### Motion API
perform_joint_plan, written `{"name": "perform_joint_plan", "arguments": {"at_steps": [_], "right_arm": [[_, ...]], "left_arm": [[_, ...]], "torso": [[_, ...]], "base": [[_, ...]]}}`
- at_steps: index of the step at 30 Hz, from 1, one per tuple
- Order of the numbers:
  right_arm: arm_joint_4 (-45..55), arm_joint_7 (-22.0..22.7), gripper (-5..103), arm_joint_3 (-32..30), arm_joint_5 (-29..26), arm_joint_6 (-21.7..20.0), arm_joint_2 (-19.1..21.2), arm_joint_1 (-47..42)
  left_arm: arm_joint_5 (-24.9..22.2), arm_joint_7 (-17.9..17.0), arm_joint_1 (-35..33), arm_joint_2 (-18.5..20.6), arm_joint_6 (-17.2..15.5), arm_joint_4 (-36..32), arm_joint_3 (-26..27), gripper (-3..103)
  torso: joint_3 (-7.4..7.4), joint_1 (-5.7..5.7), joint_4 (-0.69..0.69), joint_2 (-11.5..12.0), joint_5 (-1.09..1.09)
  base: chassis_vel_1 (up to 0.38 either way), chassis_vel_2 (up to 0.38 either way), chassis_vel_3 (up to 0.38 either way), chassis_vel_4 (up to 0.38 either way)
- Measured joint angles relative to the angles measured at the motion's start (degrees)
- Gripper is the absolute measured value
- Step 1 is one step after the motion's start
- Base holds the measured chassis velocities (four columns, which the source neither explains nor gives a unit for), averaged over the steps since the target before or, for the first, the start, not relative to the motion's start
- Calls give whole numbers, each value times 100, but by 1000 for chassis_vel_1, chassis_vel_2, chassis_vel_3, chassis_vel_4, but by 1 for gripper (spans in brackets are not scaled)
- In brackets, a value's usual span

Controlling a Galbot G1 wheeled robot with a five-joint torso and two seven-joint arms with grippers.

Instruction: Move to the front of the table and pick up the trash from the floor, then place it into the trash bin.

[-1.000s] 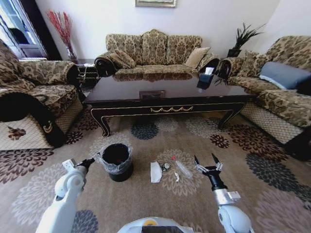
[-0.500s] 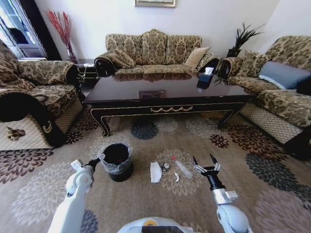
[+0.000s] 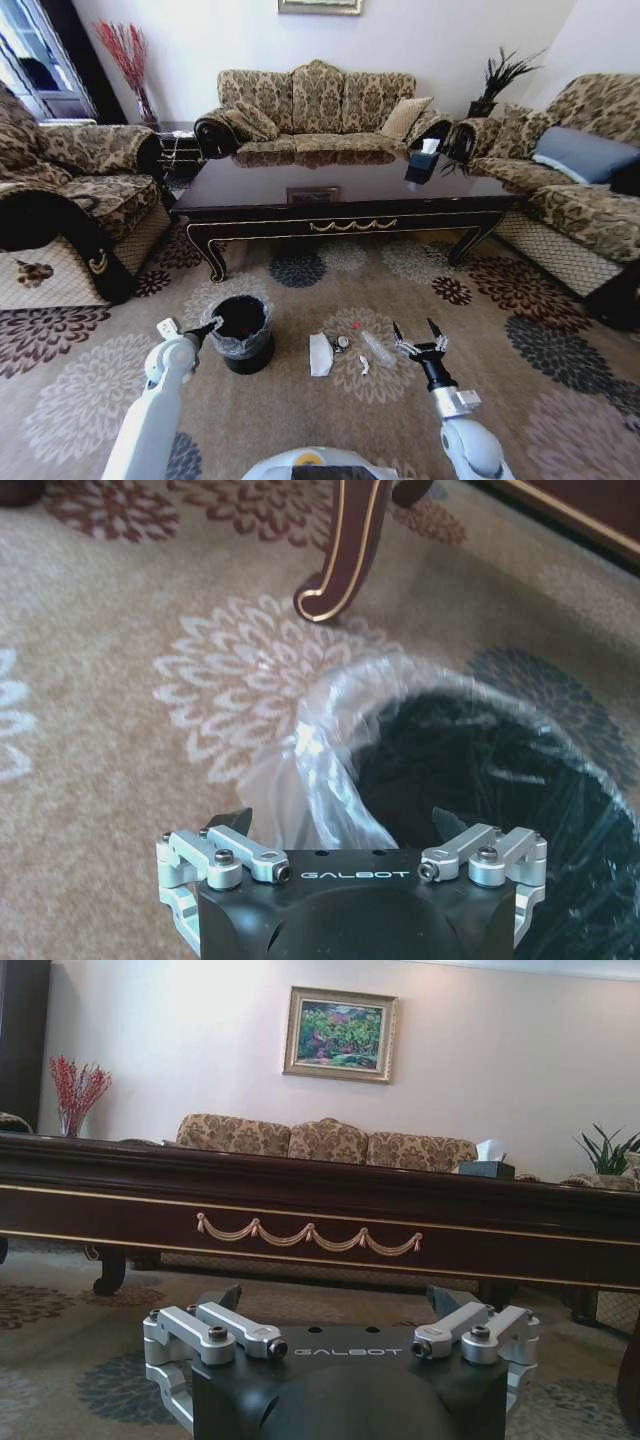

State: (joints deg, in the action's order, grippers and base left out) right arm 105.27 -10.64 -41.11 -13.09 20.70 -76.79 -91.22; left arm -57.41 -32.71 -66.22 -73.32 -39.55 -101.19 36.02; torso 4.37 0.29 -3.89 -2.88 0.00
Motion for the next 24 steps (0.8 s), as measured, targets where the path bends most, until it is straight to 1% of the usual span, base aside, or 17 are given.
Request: {"name": "perform_joint_plan", "arguments": {"at_steps": [1,4,5,7,9,12,14,15,16,17,18,21,22,23,24], "right_arm": [[-6,0,100,-11,-3,0,8,11],[-11,0,100,-38,-26,0,34,26],[-11,0,100,-38,-26,0,34,26],[-23,0,100,-53,-48,0,49,34],[-26,0,100,-55,-52,0,52,36],[-37,0,100,-54,-70,0,62,58],[-37,0,100,-52,-71,0,63,64],[-41,-1,100,-38,-73,1,64,84],[-43,-1,100,-29,-73,0,64,95],[-50,-1,100,-14,-73,-1,63,109],[-50,-1,100,-14,-73,-1,63,109],[-72,-1,100,23,-69,-3,49,137],[-78,-1,100,34,-68,-3,46,142],[-83,-1,100,43,-66,-4,43,147],[-83,-1,100,43,-66,-4,43,147]], "left_arm": [[-12,-8,20,-19,-3,41,-28,101],[-59,-68,54,-46,-13,112,-64,92],[-59,-68,54,-46,-13,112,-64,92],[-67,-120,63,-58,-28,173,-91,81],[-67,-128,64,-61,-29,189,-94,81],[-77,-159,61,-64,-35,222,-102,65],[-78,-164,56,-59,-38,218,-102,65],[-78,-178,30,-30,-51,177,-94,54],[-78,-179,17,-12,-56,153,-87,54],[-78,-179,-10,18,-62,123,-64,48],[-78,-179,-10,18,-62,123,-64,48],[-75,-192,-65,80,-69,96,0,32],[-74,-218,-76,87,-73,96,25,32],[-77,-239,-83,88,-78,96,45,26],[-77,-239,-83,88,-78,96,45,26]], "torso": [[0,0,0,0,0],[0,0,0,0,0],[0,0,0,0,0],[0,0,0,0,0],[0,0,0,0,0],[0,0,0,0,0],[0,0,0,0,0],[0,0,0,0,0],[0,0,0,0,0],[0,0,0,0,0],[0,0,0,0,0],[0,0,0,0,0],[0,0,0,0,0],[0,0,0,0,0],[0,0,0,0,0]], "base": [[0,0,0,0],[0,0,0,0],[0,0,0,0],[0,0,0,0],[0,0,0,0],[0,0,0,0],[0,0,0,0],[0,0,0,0],[0,0,0,0],[0,0,0,0],[0,0,0,0],[0,0,0,0],[0,0,0,0],[0,0,0,0],[0,0,0,0]]}}
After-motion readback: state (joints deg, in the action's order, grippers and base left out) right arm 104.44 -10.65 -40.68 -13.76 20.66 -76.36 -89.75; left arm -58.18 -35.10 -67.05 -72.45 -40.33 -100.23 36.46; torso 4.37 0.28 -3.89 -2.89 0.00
